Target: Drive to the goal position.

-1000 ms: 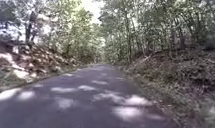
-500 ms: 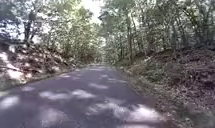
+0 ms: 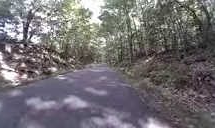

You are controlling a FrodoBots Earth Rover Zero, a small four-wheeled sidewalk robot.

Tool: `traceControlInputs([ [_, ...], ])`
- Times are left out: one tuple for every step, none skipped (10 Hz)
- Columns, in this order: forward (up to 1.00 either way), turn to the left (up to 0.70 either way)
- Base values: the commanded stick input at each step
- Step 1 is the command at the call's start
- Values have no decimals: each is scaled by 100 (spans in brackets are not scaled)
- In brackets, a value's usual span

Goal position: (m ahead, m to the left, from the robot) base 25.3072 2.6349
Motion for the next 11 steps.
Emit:
traceControlInputs([
  [70,0],
  [70,0],
  [70,0],
  [70,0],
  [70,0],
  [70,0],
  [70,0],
  [70,0],
  [70,0],
  [70,0],
  [70,0],
])
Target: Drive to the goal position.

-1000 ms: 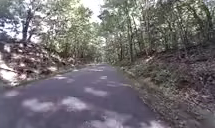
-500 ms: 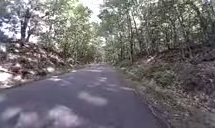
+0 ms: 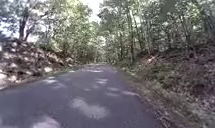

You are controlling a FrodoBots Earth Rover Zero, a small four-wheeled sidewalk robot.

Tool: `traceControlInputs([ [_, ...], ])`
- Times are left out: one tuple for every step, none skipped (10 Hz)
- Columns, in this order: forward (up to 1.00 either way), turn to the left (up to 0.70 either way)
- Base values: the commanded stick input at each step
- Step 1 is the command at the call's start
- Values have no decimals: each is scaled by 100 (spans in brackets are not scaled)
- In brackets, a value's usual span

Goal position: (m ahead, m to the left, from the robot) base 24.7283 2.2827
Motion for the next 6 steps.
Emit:
traceControlInputs([
  [70,0],
  [70,0],
  [70,0],
  [70,0],
  [70,0],
  [70,0],
])
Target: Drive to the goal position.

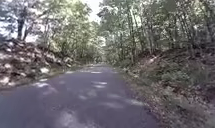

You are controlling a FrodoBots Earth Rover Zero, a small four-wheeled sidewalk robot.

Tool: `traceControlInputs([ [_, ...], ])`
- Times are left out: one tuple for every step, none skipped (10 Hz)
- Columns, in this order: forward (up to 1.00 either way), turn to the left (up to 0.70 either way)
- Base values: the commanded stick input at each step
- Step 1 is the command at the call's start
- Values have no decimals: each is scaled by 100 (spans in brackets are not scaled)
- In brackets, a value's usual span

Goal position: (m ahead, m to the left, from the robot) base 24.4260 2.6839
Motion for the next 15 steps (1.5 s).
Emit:
traceControlInputs([
  [70,0],
  [70,0],
  [70,0],
  [70,0],
  [70,0],
  [70,0],
  [70,0],
  [70,0],
  [70,0],
  [70,0],
  [70,0],
  [70,0],
  [70,0],
  [70,0],
  [70,0],
])
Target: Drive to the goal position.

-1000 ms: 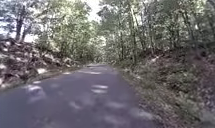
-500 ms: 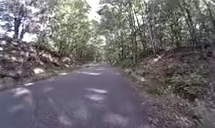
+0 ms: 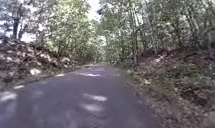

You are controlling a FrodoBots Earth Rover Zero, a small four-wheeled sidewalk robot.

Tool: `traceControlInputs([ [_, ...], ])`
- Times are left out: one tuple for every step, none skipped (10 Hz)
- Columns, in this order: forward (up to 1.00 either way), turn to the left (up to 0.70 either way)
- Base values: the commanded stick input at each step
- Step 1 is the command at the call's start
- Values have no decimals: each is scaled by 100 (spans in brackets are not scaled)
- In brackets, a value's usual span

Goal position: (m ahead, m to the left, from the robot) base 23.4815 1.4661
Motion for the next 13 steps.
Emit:
traceControlInputs([
  [70,0],
  [70,0],
  [70,0],
  [70,0],
  [70,0],
  [70,0],
  [70,0],
  [70,0],
  [70,0],
  [70,0],
  [70,0],
  [70,0],
  [70,0],
])
